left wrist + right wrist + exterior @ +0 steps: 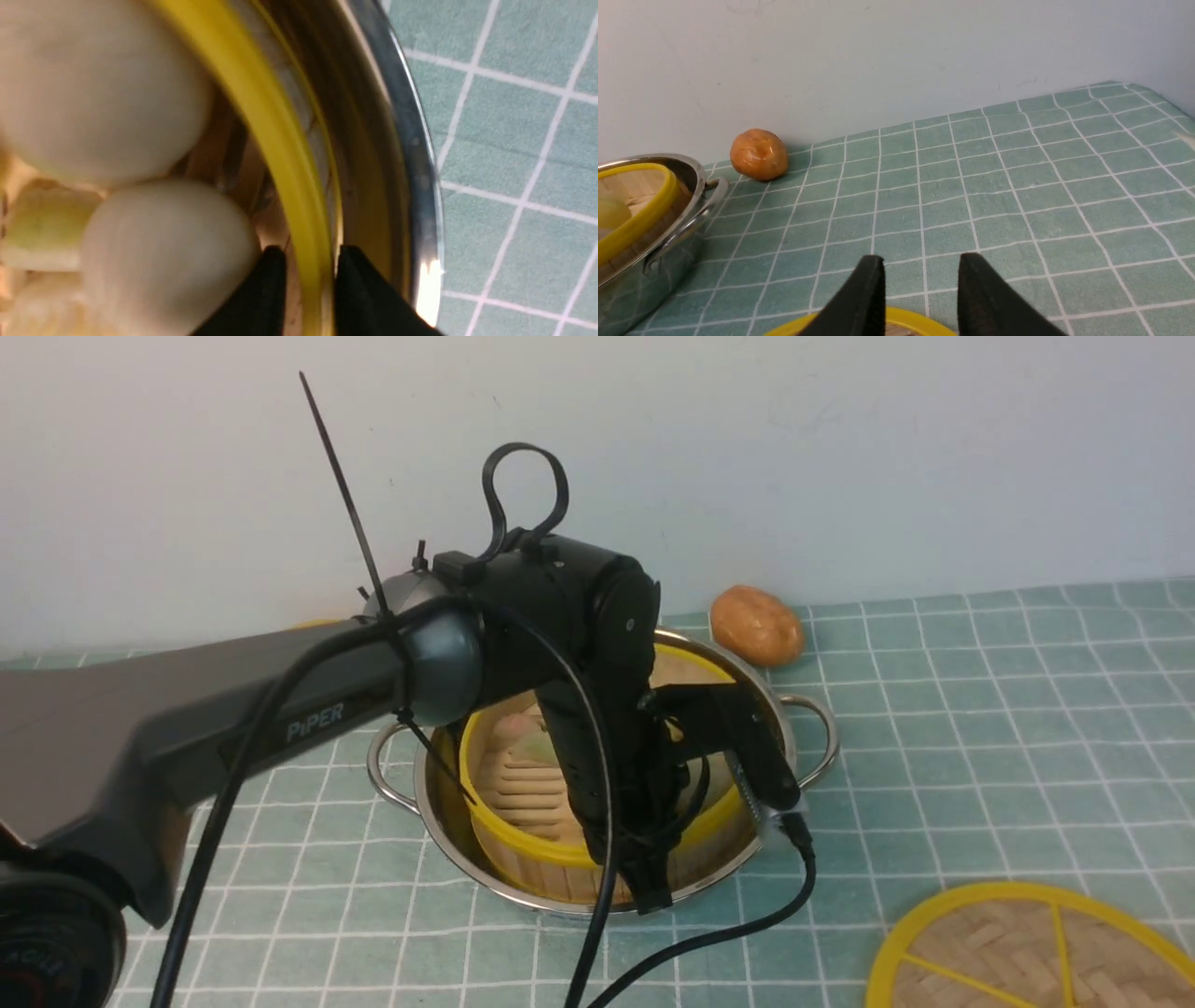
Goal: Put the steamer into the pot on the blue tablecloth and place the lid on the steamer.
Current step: 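Place the bamboo steamer basket with dumplings into the steel pot with the left gripper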
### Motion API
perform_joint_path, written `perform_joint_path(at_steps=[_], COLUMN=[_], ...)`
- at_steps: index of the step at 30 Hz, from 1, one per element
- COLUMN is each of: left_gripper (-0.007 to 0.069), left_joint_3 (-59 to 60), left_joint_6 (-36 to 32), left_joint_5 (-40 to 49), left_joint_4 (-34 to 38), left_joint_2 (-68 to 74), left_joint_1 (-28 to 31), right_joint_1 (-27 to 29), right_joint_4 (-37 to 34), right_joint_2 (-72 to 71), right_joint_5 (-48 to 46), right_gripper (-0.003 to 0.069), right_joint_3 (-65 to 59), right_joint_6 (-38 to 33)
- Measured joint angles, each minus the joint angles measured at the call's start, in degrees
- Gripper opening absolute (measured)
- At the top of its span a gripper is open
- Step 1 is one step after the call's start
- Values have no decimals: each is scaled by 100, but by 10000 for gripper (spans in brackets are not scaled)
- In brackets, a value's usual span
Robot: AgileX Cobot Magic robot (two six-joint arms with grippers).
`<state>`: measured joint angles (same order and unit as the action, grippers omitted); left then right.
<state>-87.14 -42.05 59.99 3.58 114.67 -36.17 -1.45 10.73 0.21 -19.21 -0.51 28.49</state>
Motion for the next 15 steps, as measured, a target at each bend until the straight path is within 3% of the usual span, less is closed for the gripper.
perform_joint_path(at_steps=[9,15], left_gripper=[498,557], left_joint_3=[-49,-49], left_joint_6=[233,1029], left_joint_5=[269,406], left_joint_4=[-244,-1175], left_joint_2=[-79,-637], left_joint_1=[0,0], right_joint_1=[0,0], right_joint_4=[0,0], right_joint_2=[0,0], right_joint_5=[0,0], right_gripper=[240,240], right_joint_3=[0,0], right_joint_6=[0,0])
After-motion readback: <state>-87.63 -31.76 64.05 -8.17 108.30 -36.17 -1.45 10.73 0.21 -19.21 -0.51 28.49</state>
